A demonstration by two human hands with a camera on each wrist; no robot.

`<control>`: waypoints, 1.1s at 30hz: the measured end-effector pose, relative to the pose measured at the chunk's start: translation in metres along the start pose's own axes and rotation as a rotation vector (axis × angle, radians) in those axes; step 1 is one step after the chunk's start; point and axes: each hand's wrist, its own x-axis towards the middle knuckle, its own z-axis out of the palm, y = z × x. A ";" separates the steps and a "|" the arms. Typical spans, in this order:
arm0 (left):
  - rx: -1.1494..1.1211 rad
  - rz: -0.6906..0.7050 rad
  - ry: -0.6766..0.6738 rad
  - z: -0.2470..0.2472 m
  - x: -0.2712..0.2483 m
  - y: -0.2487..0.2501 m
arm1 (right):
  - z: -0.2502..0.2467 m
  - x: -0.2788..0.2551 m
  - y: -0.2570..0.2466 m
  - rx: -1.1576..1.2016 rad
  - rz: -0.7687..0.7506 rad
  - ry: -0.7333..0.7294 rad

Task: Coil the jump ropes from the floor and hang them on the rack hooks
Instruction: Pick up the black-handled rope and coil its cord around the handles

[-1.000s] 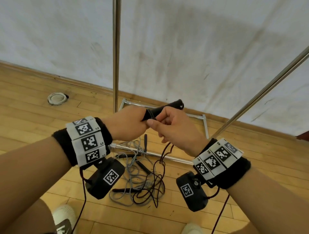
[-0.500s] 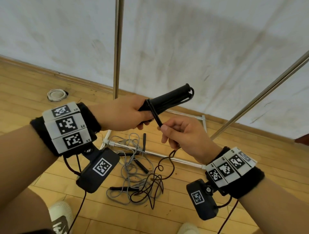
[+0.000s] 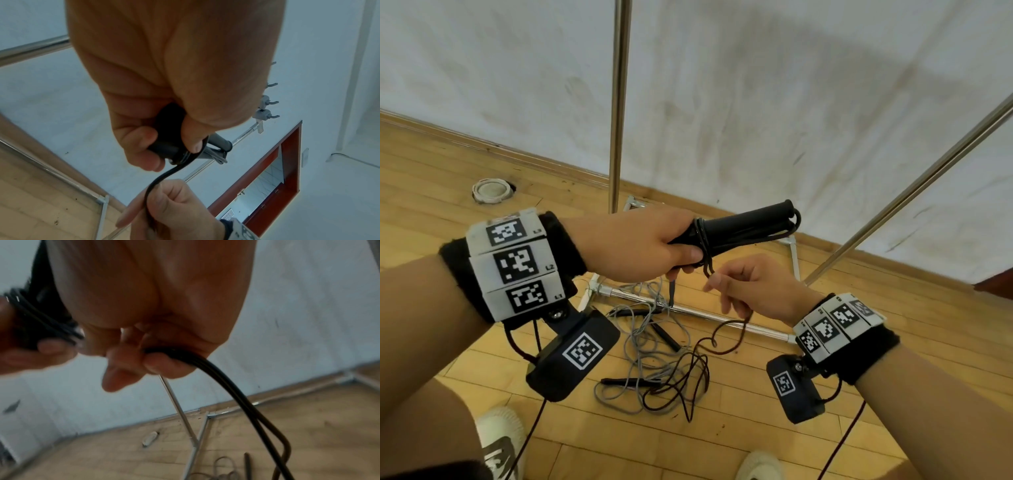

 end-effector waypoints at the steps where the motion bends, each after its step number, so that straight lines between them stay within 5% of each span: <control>1: 0.005 0.004 -0.021 0.000 -0.001 0.001 | 0.000 0.001 0.002 -0.085 0.020 -0.002; 5: 0.029 0.028 -0.118 0.002 -0.005 0.005 | -0.001 0.003 0.004 -0.343 0.065 -0.090; 8: 0.045 0.032 -0.194 0.002 -0.008 0.008 | -0.005 0.005 0.000 -0.326 0.133 -0.169; 11: 0.178 0.007 -0.289 0.009 -0.009 0.008 | -0.011 0.011 -0.005 -0.440 0.055 -0.226; 22: 0.570 -0.132 -0.442 0.037 0.004 -0.004 | -0.011 0.022 -0.027 -0.674 -0.025 -0.156; 33: 0.563 -0.252 -0.206 0.032 0.015 -0.020 | 0.003 0.012 -0.053 -0.701 -0.146 0.132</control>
